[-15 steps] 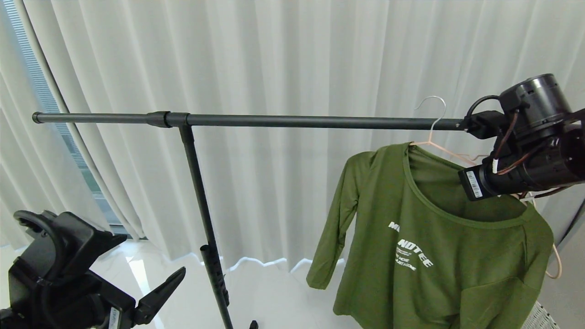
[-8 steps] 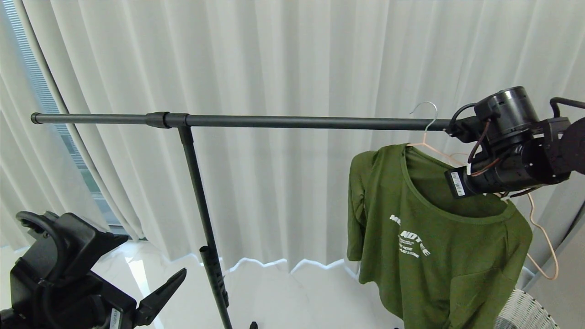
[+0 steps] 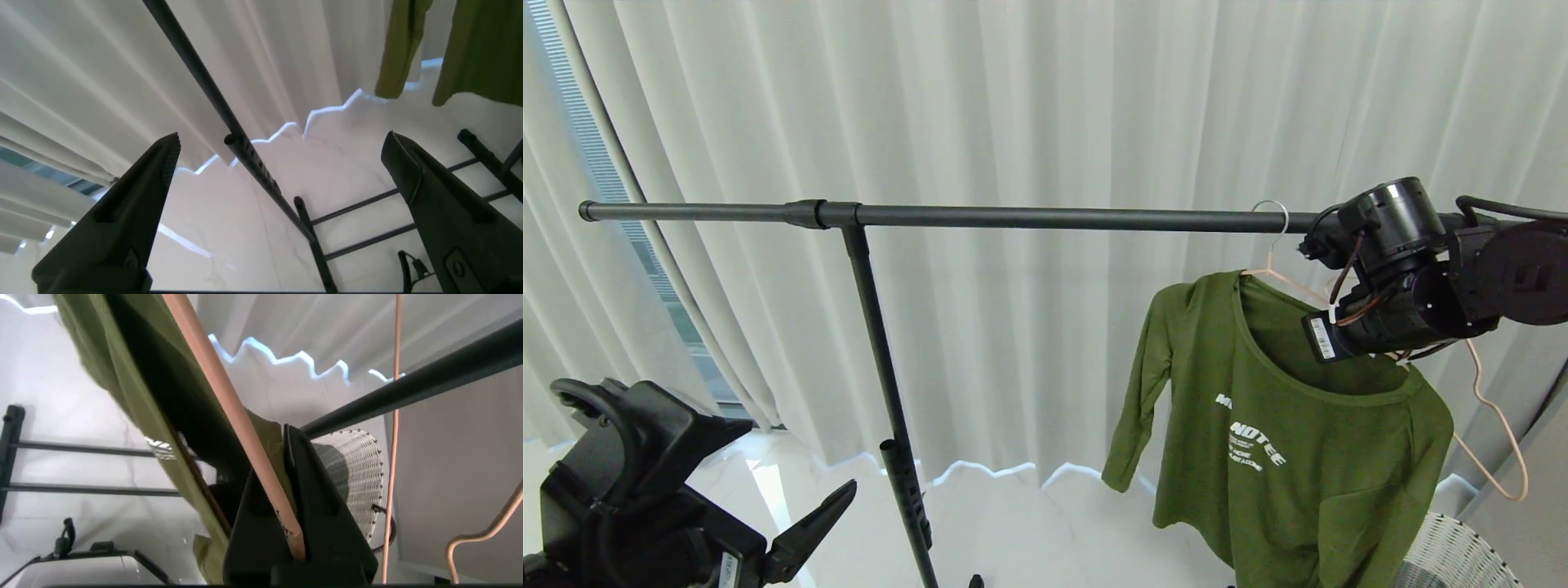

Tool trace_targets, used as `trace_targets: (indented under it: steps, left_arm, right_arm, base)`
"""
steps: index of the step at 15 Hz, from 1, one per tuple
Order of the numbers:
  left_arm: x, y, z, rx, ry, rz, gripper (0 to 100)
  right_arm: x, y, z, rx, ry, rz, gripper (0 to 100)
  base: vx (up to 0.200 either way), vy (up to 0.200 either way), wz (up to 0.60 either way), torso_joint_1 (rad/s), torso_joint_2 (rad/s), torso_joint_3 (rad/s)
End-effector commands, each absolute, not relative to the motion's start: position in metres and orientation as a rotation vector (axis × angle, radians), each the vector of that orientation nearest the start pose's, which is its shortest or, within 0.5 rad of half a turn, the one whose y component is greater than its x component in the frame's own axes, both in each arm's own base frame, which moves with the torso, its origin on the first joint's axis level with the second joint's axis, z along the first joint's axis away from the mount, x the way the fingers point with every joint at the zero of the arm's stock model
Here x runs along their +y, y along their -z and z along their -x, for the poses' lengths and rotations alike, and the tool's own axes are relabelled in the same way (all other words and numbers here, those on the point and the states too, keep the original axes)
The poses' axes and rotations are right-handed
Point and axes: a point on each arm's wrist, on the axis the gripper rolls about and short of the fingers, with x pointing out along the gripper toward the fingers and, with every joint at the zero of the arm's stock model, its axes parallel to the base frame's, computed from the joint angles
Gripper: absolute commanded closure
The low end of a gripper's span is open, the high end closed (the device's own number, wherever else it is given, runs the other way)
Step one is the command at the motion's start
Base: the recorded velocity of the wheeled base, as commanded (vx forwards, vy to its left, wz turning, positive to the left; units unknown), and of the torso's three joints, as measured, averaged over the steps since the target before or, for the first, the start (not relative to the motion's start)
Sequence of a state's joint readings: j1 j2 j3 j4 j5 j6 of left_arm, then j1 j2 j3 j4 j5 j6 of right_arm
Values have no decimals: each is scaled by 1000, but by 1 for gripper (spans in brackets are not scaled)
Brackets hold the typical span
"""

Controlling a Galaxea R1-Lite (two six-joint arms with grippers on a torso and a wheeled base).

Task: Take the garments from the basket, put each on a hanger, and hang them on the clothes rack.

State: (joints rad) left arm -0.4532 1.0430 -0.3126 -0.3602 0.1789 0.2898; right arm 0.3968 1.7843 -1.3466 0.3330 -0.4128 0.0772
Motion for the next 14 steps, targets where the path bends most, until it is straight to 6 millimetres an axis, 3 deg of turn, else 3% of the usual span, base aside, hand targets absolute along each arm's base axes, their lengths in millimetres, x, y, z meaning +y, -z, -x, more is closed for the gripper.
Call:
trace_targets:
  steps: [1, 2, 3, 8, 11, 14]
  left_arm:
    - [-51, -162, -113, 309, 321, -400, 0]
    - [-51, -162, -113, 309, 321, -400, 0]
    - [-51, -162, -114, 310, 321, -399, 0]
    - [-48, -163, -113, 307, 298, -388, 0]
    - [-44, -163, -113, 308, 267, -383, 0]
    - [-33, -164, -116, 320, 161, -371, 0]
  right_arm:
    - [118, -217, -304, 707, 42, 229, 100]
    - [118, -218, -303, 706, 39, 230, 100]
    - [119, -220, -301, 700, 38, 223, 0]
    - [112, -250, -266, 612, 23, 130, 0]
    - [101, -270, -232, 531, -2, 83, 0]
    - [82, -267, -196, 544, -7, 169, 0]
  base:
    - [0, 0, 0, 0, 0, 0]
    - [0, 0, 0, 0, 0, 0]
    - [0, 0, 0, 0, 0, 0]
    - [0, 0, 0, 0, 0, 0]
    - [0, 0, 0, 0, 0, 0]
    - [0, 0, 0, 0, 0, 0]
